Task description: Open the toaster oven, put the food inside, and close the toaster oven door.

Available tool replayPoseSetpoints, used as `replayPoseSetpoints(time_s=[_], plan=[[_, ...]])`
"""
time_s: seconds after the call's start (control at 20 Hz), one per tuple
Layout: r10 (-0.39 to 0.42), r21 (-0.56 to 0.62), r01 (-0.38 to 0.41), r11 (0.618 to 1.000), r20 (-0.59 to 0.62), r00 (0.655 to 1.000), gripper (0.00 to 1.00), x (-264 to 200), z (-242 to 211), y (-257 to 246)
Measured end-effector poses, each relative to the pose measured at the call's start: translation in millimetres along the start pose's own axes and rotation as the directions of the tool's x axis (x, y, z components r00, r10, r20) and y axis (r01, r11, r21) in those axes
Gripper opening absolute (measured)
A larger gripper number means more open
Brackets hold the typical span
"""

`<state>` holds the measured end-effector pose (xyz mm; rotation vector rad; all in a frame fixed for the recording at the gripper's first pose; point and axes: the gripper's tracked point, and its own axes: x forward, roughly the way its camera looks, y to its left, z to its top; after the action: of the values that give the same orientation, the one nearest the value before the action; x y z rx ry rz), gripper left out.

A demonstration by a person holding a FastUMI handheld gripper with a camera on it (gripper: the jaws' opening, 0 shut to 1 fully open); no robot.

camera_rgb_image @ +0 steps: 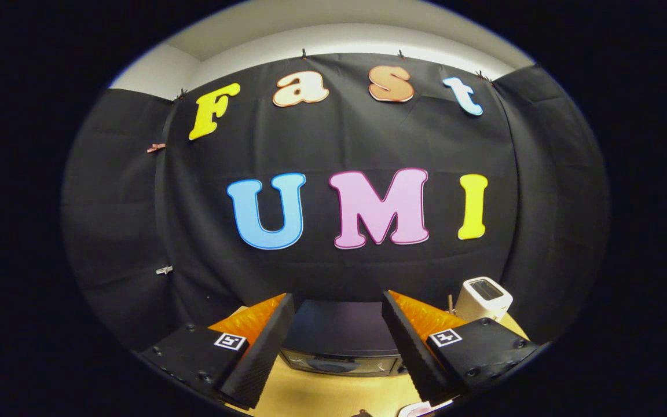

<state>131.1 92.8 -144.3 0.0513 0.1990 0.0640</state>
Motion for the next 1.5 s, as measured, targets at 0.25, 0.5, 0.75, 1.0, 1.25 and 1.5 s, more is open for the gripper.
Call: replayPoseSetpoints(time_s=[0.25, 0.5, 0.75, 1.0, 1.25, 1.5], plan=[[-0.042, 0.012, 0.043, 0.999, -0.094, 0.995, 0.98, 46.7, -71.3, 3.3], [-0.066, 0.027, 0.074, 0.997, -0.224, 0.972, 0.98, 77.2, -145.5, 3.8], [-0.108, 0.045, 0.128, 0.991, -0.309, 0.945, 0.98, 96.4, -197.8, -0.2], [-0.139, 0.018, 0.156, 0.988, -0.369, 0.919, 0.99, 99.4, -229.7, 0.3], [-0.169, -0.052, 0.162, 0.985, -0.354, 0.92, 0.98, 95.6, -235.7, 0.9], [-0.159, -0.059, 0.148, 0.987, -0.411, 0.898, 0.98, 66.3, -247.3, 4.5]])
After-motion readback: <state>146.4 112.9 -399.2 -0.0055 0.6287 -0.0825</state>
